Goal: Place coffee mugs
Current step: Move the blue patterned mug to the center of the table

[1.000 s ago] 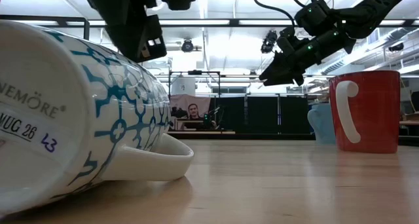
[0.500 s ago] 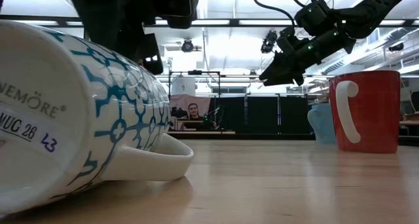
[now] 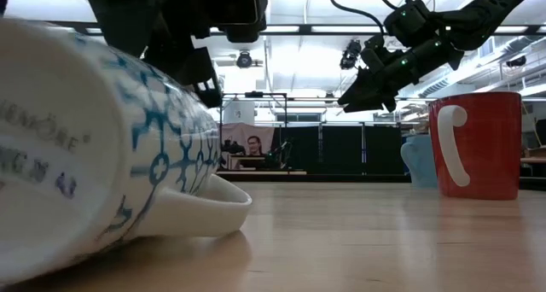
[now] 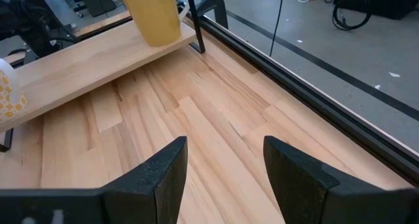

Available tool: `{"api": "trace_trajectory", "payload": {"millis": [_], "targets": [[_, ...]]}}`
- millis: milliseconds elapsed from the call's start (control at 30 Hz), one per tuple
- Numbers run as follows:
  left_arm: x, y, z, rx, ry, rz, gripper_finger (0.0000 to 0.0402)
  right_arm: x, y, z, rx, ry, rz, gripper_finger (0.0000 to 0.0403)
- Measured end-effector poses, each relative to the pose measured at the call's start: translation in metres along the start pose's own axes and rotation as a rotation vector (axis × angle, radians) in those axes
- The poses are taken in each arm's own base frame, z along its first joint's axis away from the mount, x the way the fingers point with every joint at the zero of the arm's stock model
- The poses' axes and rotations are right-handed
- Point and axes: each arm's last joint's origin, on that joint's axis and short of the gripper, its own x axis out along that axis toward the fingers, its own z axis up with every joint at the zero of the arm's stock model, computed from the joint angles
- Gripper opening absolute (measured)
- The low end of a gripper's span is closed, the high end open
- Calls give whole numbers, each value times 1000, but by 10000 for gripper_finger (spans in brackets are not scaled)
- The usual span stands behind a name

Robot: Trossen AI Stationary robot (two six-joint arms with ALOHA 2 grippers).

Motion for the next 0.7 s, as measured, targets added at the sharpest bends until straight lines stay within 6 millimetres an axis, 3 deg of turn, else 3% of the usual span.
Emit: {"api": "trace_trajectory", "payload": {"millis": [433, 700], "targets": [[-1, 1, 2, 80, -24, 10, 157, 0, 0, -1, -2, 12, -1, 207], [-1, 1, 3, 86, -26, 2, 110, 0, 0, -1, -2, 12, -2, 207]]}}
